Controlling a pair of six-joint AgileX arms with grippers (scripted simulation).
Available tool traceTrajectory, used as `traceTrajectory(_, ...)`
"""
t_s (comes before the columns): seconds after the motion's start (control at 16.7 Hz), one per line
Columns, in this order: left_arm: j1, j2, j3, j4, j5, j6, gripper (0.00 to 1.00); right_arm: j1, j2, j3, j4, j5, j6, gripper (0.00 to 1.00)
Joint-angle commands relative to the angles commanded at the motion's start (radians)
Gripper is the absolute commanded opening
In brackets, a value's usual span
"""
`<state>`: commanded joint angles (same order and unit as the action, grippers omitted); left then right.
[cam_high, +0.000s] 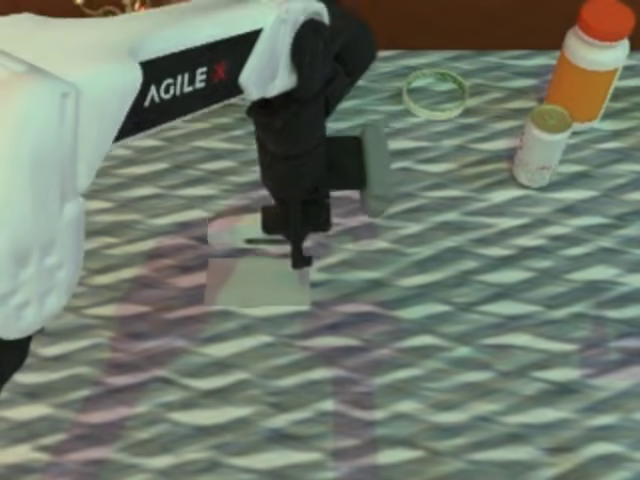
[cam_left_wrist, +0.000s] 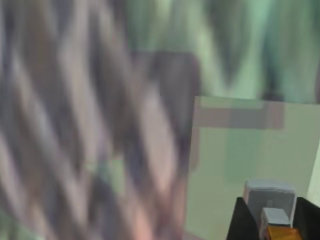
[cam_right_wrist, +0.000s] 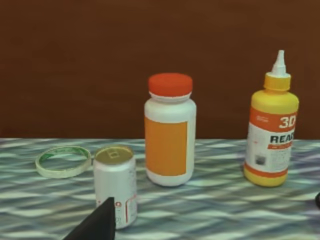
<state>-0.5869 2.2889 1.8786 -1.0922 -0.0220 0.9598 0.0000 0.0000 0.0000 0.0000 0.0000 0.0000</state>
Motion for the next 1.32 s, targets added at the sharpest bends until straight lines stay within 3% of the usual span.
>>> traceTrajectory(0.18, 0.010, 0.006, -0.102, 0.107, 0.001, 0.018, 0.00, 0.000, 0.000, 0.000, 0.000, 0.000, 0.000, 1.00)
traceTrajectory(0.48, 0.012, 0.008, -0.121, 0.126, 0.002, 0.023, 0.00, 0.000, 0.000, 0.000, 0.000, 0.000, 0.000, 1.00)
traceTrajectory(1.26, 0.012, 0.008, -0.121, 0.126, 0.002, 0.023, 0.98, 0.000, 0.000, 0.000, 0.000, 0.000, 0.000, 1.00)
traceTrajectory(1.32, 0.012, 0.008, -0.121, 0.126, 0.002, 0.023, 1.00, 0.000, 0.000, 0.000, 0.000, 0.000, 0.000, 1.00)
